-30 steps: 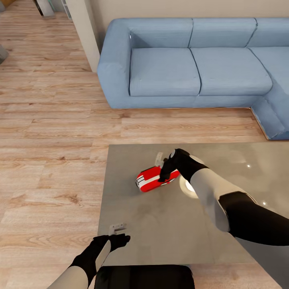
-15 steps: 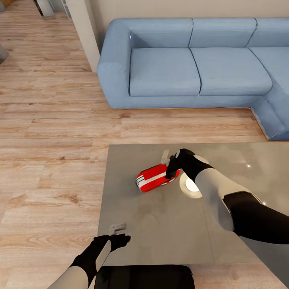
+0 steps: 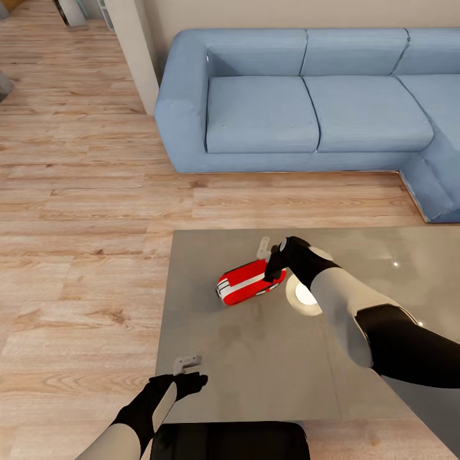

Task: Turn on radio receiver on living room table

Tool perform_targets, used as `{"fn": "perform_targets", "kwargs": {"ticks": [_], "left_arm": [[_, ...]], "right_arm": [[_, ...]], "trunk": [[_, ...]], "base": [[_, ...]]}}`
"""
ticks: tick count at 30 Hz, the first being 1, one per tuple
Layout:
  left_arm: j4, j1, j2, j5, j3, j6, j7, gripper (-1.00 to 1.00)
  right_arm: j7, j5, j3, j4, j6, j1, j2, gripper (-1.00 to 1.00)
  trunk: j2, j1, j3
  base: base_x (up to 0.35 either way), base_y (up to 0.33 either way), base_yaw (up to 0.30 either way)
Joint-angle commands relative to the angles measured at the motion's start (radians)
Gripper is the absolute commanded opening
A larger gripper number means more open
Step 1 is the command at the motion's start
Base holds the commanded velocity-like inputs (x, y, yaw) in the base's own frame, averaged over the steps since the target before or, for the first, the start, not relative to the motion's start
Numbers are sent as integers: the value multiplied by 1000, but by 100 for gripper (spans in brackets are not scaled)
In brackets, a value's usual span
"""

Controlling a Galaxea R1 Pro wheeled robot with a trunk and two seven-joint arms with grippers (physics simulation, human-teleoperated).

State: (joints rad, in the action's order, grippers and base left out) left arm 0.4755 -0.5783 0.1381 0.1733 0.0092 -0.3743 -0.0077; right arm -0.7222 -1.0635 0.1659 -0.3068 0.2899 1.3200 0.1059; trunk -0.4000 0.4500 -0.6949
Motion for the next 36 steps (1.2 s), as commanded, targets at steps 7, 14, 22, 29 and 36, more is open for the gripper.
{"fn": "perform_targets", "kwargs": {"ticks": [7,14,22,29,36], "left_arm": [[1,0,1,-1,0,0,0,100],[2,0,1,-1,0,0,0,100],[2,0,2,-2,0,0,0,100],[2,0,2,-2,0,0,0,100],[2,0,2,-2,0,0,0,100]], "right_arm": [[55,0,0,0,0,9,-1,100],[86,2,-2,3,1,23,1,100],[127,9,-6,39,0,24,5,100],[131,10,-6,47,-3,24,11,100],[132,9,-9,59,-20,24,15,100]], "trunk": [[0,0,0],[0,0,0],[0,0,0],[0,0,0],[0,0,0]], "base": [[0,0,0],[0,0,0],[0,0,0],[0,0,0],[0,0,0]]}}
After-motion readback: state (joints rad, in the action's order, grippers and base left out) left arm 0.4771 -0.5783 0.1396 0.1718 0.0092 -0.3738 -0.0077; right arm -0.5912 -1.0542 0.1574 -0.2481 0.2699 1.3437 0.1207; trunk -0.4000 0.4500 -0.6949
